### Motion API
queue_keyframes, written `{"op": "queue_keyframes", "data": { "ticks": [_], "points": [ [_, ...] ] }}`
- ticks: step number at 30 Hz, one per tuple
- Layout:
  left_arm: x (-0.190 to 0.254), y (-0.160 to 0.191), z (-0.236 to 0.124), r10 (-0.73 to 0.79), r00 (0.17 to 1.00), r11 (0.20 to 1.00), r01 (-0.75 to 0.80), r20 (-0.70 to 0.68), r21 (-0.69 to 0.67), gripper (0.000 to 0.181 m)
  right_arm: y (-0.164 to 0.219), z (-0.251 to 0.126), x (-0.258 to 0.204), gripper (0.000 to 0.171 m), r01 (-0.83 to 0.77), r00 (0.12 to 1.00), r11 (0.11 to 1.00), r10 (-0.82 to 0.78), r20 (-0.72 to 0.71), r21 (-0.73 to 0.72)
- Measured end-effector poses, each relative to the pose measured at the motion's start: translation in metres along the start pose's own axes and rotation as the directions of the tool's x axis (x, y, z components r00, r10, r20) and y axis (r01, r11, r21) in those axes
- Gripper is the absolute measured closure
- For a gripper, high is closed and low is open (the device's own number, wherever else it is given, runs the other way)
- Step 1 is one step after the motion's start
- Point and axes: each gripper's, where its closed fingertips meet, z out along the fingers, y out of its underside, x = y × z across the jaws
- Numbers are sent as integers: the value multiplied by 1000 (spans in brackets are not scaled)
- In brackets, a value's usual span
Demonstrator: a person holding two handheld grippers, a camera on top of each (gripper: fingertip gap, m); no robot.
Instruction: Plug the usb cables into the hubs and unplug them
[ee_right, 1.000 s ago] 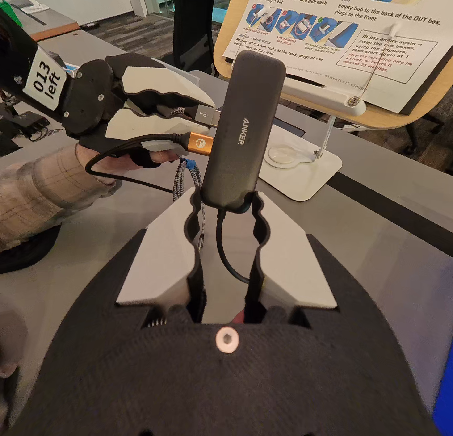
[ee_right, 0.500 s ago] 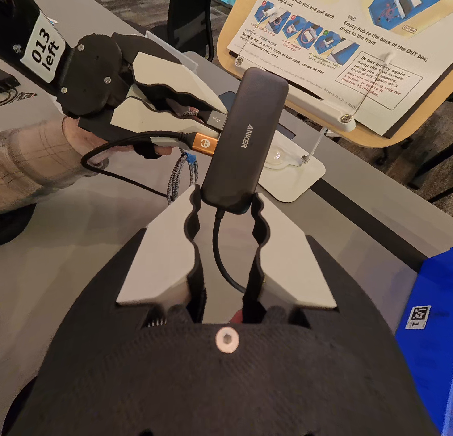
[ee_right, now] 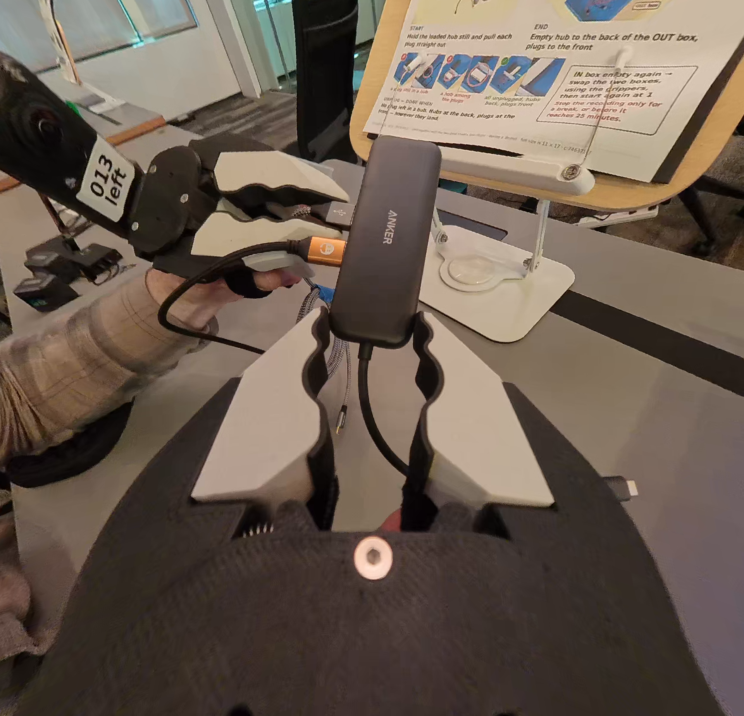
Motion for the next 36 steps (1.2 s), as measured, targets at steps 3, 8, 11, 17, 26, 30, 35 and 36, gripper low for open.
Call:
{"op": "queue_keyframes", "data": {
  "ticks": [3, 8, 11, 17, 26, 30, 35, 36],
  "points": [
    [0, -4, -2, -11, 1000, 1000, 11, -9, 18, 167, -1, -2, 3, 131, -33, 999, 999, 32, 3, 31],
    [-3, -4, -4, -15, 1000, 1000, 15, -14, 19, 167, -2, -2, 3, 131, -68, 998, 995, 67, 14, 69],
    [-3, -5, -6, -33, 999, 999, 34, -29, 25, 165, -3, -2, 2, 131, -81, 997, 993, 79, 25, 87],
    [2, -1, -5, -76, 994, 997, 76, -74, 3, 172, -6, -3, 0, 131, -66, 998, 991, 64, 25, 116],
    [4, -9, -6, -67, 995, 997, 69, -78, 24, 181, -5, -3, -4, 131, -44, 998, 989, 39, 44, 141],
    [8, -15, -10, -53, 992, 997, 59, -112, 52, 181, -3, -3, -13, 122, -86, 986, 988, 66, 152, 128],
    [20, -26, -16, 4, 983, 996, 13, -186, 89, 181, -10, -8, -27, 122, -247, 890, 963, 181, 419, 109],
    [23, -28, -17, 10, 980, 995, 9, -197, 98, 181, -10, -8, -30, 130, -257, 869, 962, 187, 458, 94]
  ]
}}
